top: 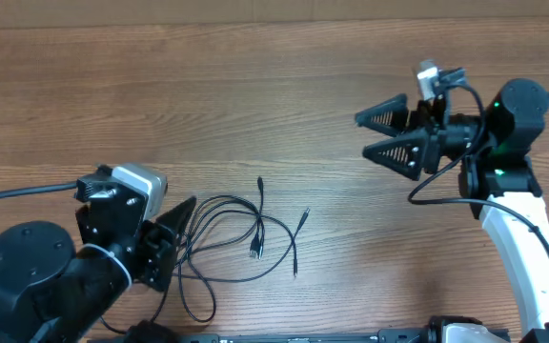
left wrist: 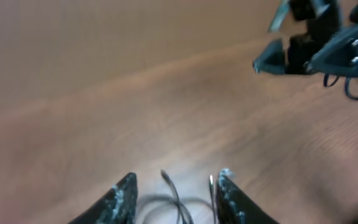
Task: Untangle cables
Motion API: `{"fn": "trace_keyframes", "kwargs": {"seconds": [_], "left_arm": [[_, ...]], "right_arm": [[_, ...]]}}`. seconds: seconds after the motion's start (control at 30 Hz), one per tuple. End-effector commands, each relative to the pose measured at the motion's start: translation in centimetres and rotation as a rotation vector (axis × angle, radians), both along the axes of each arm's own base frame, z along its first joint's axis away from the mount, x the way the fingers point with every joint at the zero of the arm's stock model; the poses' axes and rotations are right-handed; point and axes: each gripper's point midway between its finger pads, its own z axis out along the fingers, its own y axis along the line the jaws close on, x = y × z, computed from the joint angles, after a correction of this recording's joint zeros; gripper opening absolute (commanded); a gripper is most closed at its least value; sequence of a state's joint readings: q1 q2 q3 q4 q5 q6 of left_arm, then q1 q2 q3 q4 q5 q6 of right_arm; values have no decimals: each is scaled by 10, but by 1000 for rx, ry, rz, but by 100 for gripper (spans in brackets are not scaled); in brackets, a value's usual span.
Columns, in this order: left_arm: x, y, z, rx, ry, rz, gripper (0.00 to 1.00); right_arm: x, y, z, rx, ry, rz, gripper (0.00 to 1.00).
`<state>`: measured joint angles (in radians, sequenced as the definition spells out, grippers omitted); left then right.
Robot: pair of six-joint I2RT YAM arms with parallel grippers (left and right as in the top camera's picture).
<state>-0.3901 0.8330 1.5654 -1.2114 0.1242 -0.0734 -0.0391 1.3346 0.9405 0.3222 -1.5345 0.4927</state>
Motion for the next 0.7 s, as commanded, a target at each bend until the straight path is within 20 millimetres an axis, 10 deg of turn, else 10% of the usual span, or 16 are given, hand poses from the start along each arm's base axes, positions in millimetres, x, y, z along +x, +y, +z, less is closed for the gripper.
{"fn": "trace_keyframes", "kwargs": {"seconds": [0.0,0.4,0.67], "left_arm": [[3,14,-22,-59,143,156,31],[-1,1,-78,-124,374,174,24],[-2,-7,-84,-159,412,158,26]], "right_arm": [[-5,0,6,-5,-116,27,100],[13,-17,20,-34,-427,-92,100],[95,-115,9,-119,-256,-682,100]]}}
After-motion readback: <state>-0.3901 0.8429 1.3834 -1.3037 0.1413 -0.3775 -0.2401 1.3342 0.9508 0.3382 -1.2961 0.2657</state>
